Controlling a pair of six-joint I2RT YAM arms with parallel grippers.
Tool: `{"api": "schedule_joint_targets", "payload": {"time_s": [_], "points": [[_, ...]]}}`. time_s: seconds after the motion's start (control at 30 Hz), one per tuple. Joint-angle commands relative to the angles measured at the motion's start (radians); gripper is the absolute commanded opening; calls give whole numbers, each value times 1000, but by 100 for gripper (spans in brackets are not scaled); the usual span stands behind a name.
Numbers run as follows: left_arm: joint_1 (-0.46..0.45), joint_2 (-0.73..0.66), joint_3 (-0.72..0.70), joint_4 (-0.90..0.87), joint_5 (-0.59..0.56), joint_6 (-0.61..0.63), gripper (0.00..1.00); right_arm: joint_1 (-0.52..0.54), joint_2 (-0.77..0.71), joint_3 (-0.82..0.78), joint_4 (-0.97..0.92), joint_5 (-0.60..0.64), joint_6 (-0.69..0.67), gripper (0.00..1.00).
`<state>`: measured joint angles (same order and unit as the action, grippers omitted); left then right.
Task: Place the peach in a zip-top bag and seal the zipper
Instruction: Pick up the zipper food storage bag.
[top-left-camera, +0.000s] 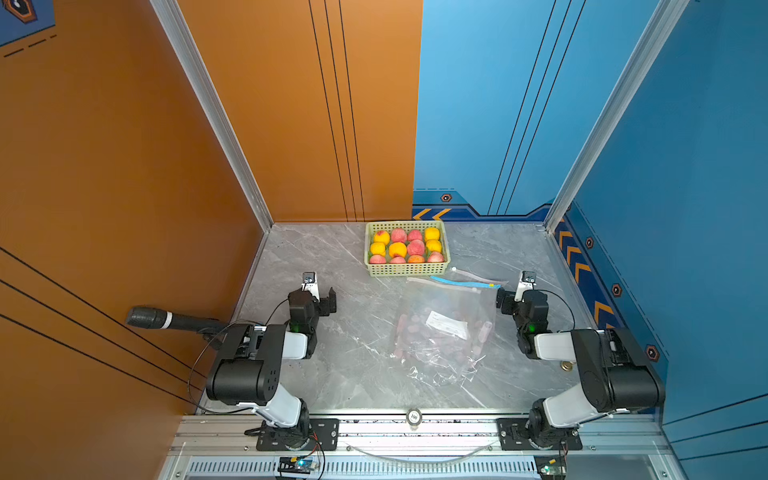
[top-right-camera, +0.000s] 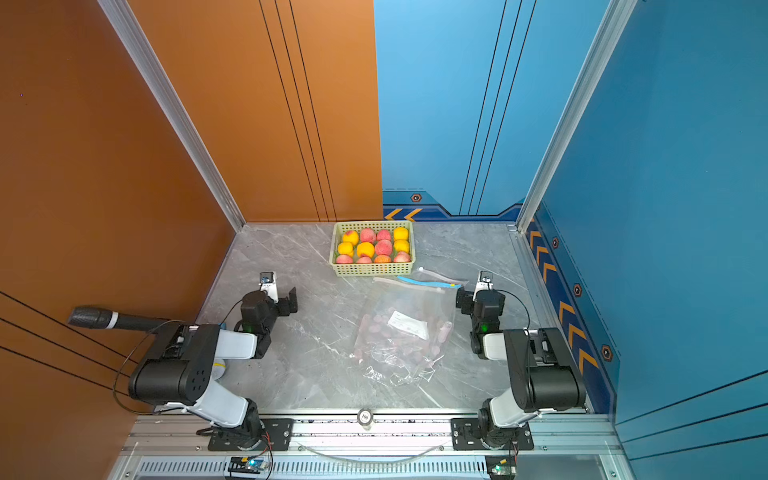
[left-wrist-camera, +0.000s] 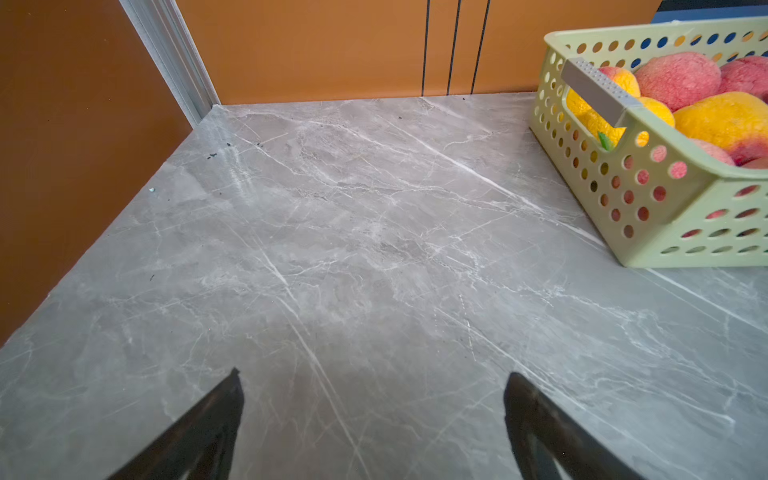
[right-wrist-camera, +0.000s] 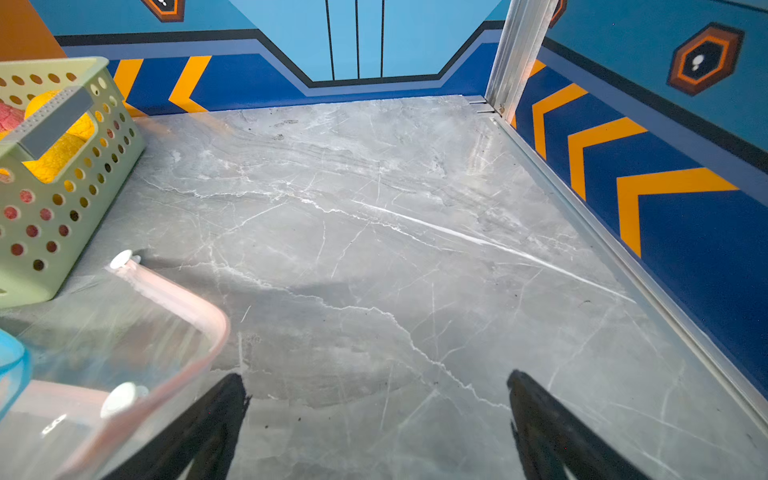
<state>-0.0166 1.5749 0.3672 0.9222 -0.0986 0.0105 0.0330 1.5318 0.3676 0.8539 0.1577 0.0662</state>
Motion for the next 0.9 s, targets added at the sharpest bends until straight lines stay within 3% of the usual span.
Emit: {"api": "schedule_joint_targets", "payload": {"time_s": [0.0, 0.87], "points": [[-6, -10, 17, -6, -18, -2, 98, 4, 0, 16, 7, 11, -7, 100], [12, -14, 10, -3, 22, -13, 98, -4, -1, 13, 10, -4, -2, 100]]}}
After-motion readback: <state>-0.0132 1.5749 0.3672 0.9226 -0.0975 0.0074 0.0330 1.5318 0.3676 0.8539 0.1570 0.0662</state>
